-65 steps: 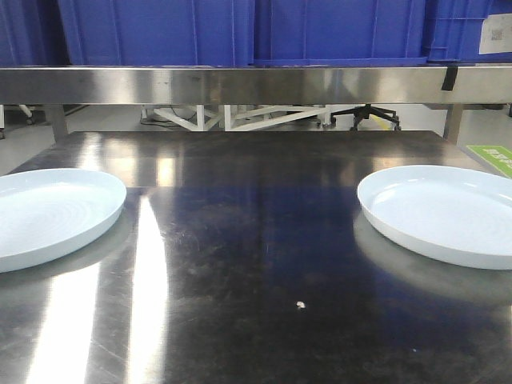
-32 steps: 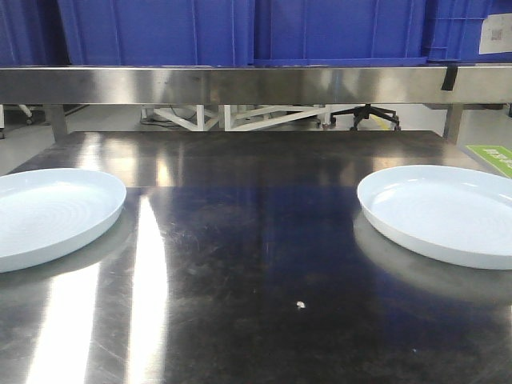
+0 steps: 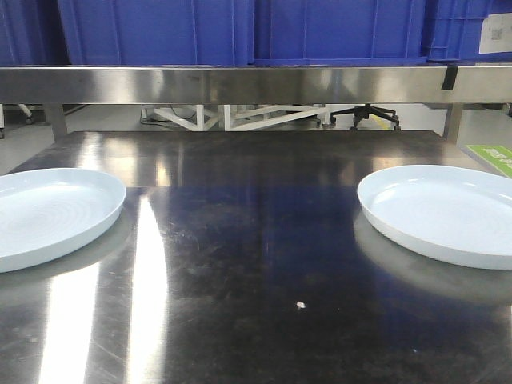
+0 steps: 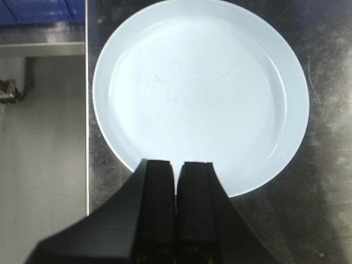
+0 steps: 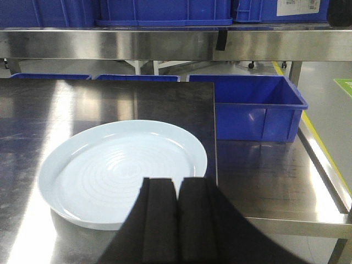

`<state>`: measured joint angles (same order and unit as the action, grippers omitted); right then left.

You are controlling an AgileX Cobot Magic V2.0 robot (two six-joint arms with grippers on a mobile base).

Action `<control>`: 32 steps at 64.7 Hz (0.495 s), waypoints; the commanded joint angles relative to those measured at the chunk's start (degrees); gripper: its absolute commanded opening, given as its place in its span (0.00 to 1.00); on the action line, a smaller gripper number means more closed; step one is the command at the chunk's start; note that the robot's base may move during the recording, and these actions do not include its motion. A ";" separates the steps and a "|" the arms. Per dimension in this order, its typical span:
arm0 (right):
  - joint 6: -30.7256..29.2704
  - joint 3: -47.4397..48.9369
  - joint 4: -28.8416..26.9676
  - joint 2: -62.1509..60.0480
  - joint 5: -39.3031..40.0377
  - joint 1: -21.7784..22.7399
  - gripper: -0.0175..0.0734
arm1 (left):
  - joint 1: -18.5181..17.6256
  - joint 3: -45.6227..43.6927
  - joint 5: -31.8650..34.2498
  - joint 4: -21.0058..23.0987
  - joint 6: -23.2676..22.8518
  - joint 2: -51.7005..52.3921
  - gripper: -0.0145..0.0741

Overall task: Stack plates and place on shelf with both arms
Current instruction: 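Move the left gripper down toward the plate nearest the left arm, then grasp the plate rim with the left gripper and lift it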

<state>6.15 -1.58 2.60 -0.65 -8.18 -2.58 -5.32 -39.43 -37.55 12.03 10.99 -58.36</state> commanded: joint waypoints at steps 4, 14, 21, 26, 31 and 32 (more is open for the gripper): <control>-0.21 -0.08 0.08 -1.06 4.99 0.34 0.24 | 2.65 -6.42 -1.18 1.78 -0.69 -4.12 0.26; -0.21 -0.08 0.08 -1.06 4.99 0.34 0.24 | 8.58 -12.07 -7.06 3.09 -0.69 -10.21 0.33; -0.21 -0.08 0.08 -1.06 4.99 0.34 0.24 | 10.92 -16.30 -10.12 3.09 -0.69 -15.09 0.44; -0.21 -0.08 0.08 -1.06 4.99 0.34 0.24 | 11.34 -18.84 -11.99 3.09 -0.69 -18.76 0.53; -0.21 -0.08 0.08 -1.06 4.99 0.34 0.24 | 11.34 -21.81 -13.05 2.98 -0.69 -22.70 0.60; -0.21 -0.08 0.08 -1.06 4.99 0.34 0.24 | 11.34 -22.31 -13.05 2.98 -0.69 -23.32 0.61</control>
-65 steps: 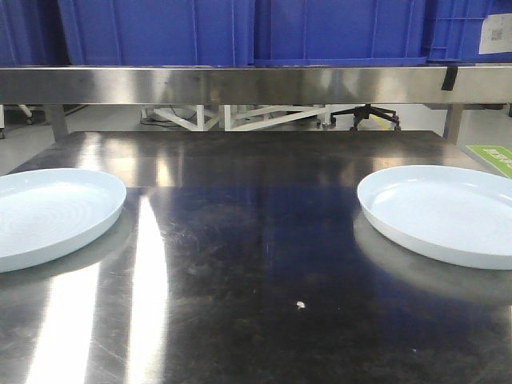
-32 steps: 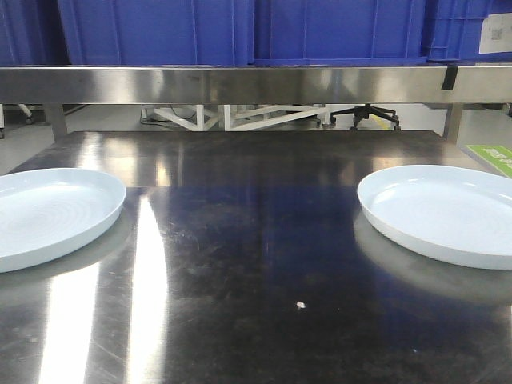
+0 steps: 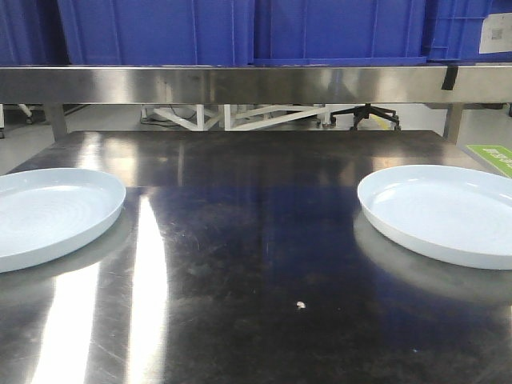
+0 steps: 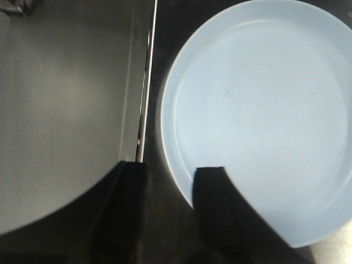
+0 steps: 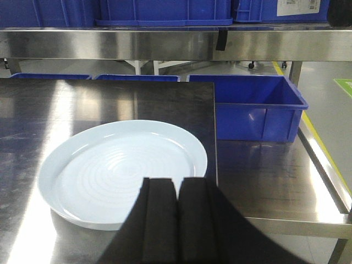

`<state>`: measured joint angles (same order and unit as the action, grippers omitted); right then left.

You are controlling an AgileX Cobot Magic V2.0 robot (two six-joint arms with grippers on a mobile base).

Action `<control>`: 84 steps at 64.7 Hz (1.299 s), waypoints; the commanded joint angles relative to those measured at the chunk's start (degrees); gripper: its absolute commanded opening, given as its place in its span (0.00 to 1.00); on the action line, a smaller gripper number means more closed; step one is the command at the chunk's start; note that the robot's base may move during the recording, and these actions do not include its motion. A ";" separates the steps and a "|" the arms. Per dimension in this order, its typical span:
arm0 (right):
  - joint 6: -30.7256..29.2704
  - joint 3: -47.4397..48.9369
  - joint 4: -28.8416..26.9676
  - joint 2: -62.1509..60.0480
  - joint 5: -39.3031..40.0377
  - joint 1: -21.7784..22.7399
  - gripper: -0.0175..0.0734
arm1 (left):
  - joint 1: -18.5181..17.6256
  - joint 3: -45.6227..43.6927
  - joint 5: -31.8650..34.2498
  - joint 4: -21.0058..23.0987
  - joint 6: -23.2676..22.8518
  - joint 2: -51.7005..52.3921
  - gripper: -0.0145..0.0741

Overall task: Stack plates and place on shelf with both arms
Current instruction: 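Grasp the plate rim with the left gripper and lift it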

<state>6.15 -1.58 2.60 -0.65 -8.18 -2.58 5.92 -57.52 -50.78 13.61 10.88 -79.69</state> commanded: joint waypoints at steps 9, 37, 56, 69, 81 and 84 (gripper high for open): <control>-0.21 -0.08 0.08 -1.06 4.99 0.34 0.24 | 0.10 -9.40 -0.60 1.40 -0.58 -8.09 0.61; -0.21 -0.08 0.08 -1.06 4.99 0.34 0.24 | -0.82 -12.84 -3.18 -1.70 -0.58 -16.85 0.61; -0.21 -0.08 0.08 -1.06 4.99 0.34 0.24 | -2.74 -12.84 -3.49 -3.11 -0.10 -18.79 0.55; -0.21 -0.08 0.08 -1.06 4.99 0.34 0.24 | -2.74 -12.84 -3.83 -3.11 -0.10 -19.27 0.47; -0.21 -0.08 0.08 -1.06 4.99 0.34 0.24 | -2.74 -12.84 -4.07 -3.11 -0.10 -19.47 0.41; -0.21 -0.08 0.08 -1.06 4.99 0.34 0.24 | -2.74 -12.84 -4.40 -3.11 -0.10 -19.47 0.41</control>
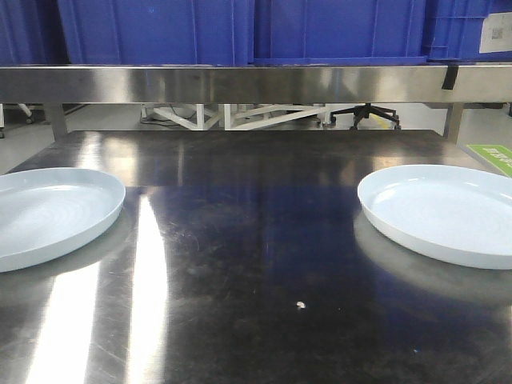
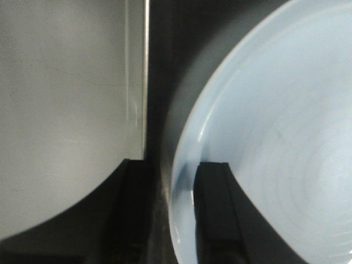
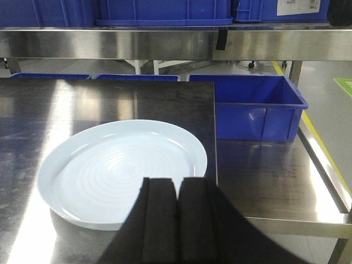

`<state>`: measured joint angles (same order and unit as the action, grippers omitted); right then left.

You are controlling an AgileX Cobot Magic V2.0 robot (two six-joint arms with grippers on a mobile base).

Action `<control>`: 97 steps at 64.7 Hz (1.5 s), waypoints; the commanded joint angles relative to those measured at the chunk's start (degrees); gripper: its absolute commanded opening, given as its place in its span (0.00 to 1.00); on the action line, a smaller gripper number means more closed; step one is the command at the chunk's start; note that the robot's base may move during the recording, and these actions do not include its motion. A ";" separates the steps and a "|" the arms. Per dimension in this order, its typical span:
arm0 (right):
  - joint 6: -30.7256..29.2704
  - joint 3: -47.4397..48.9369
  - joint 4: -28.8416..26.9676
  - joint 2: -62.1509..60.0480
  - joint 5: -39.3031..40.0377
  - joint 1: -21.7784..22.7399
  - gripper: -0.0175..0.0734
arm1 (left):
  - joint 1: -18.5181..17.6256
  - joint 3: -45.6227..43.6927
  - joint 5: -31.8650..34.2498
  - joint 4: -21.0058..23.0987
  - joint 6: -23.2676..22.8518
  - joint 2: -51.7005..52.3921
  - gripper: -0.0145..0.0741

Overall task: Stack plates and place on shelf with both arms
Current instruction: 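Grasp the plate rim with the left gripper and lift it, then set the plate down at table center and release, withdraw left gripper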

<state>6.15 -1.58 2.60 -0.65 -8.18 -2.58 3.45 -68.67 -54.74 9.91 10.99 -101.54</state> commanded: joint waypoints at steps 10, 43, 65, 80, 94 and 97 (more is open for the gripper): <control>-0.21 -0.08 0.08 -1.06 4.99 0.34 0.24 | -0.27 -1.69 -1.63 0.60 -0.21 2.38 0.35; -0.21 -0.08 0.08 -1.06 4.99 0.34 0.24 | -2.15 -12.51 -13.08 15.58 -0.21 2.38 0.26; -0.21 -0.08 0.08 -1.06 4.99 0.34 0.24 | -14.84 -14.27 -6.97 21.43 -0.21 2.05 0.26; -0.21 -0.08 0.08 -1.06 4.99 0.34 0.24 | -20.67 -14.27 -2.33 21.71 -2.64 -1.00 0.26; -0.21 -0.08 0.08 -1.06 4.99 0.34 0.24 | -22.73 -14.27 -1.35 21.43 -3.30 -3.30 0.35; -0.21 -0.08 0.08 -1.06 4.99 0.34 0.24 | -22.83 -14.27 -2.02 21.43 -3.16 -3.39 0.43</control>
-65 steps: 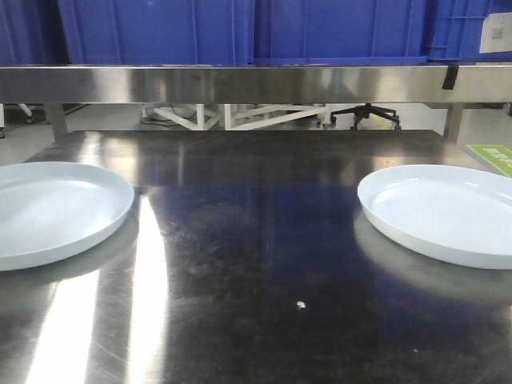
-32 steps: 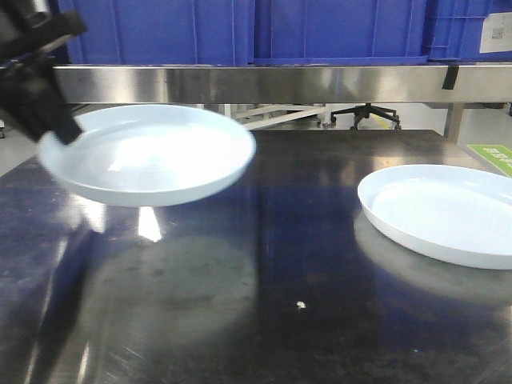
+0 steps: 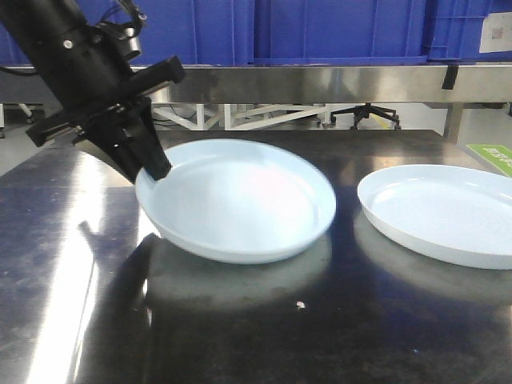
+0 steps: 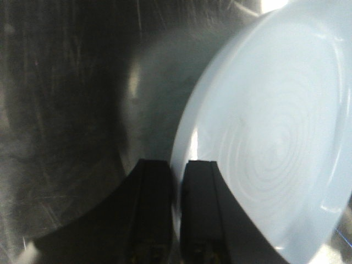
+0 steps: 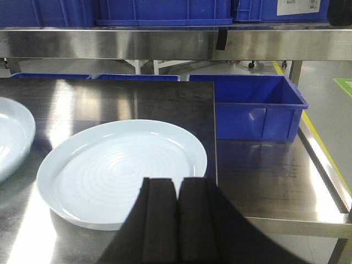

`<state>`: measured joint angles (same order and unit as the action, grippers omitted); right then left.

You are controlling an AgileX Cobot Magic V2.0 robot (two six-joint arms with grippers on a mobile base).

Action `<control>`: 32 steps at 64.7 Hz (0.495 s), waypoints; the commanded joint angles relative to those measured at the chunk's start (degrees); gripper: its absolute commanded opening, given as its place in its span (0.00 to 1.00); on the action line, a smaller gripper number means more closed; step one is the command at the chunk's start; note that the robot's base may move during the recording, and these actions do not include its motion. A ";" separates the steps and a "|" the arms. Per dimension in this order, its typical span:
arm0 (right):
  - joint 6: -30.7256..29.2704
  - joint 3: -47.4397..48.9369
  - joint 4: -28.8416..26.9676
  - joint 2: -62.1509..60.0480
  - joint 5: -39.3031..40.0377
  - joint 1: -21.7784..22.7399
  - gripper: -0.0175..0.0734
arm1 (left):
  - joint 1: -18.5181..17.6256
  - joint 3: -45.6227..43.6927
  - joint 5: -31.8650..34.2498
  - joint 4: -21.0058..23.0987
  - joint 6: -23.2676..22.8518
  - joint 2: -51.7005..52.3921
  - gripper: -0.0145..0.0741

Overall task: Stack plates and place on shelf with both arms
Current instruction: 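Set the plate down at table center and release, withdraw left gripper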

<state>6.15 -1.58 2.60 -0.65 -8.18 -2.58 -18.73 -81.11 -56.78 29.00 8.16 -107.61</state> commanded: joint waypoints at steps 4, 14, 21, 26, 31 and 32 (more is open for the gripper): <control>-0.21 -0.08 0.08 -1.06 4.99 0.34 0.24 | -0.78 -1.83 -0.31 2.08 -0.32 2.78 0.55; -0.21 -0.08 0.08 -1.06 4.99 0.34 0.24 | -1.59 -1.83 -1.00 0.14 -0.32 4.52 0.66; -0.21 -0.08 0.08 -1.06 4.99 0.34 0.24 | -2.87 -1.42 -1.44 -3.05 -0.32 7.32 0.61; -0.21 -0.08 0.08 -1.06 4.99 0.34 0.24 | -3.81 0.03 -0.92 -6.40 -0.32 9.94 0.54; -0.21 -0.08 0.08 -1.06 4.99 0.34 0.24 | -4.92 2.02 1.43 -10.53 -0.32 13.16 0.48; -0.21 -0.08 0.08 -1.06 4.99 0.34 0.24 | -5.04 2.52 2.02 -11.28 -0.32 13.81 0.46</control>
<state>6.15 -1.58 2.60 -0.65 -8.18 -2.58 -22.55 -79.02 -57.60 20.55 8.16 -99.92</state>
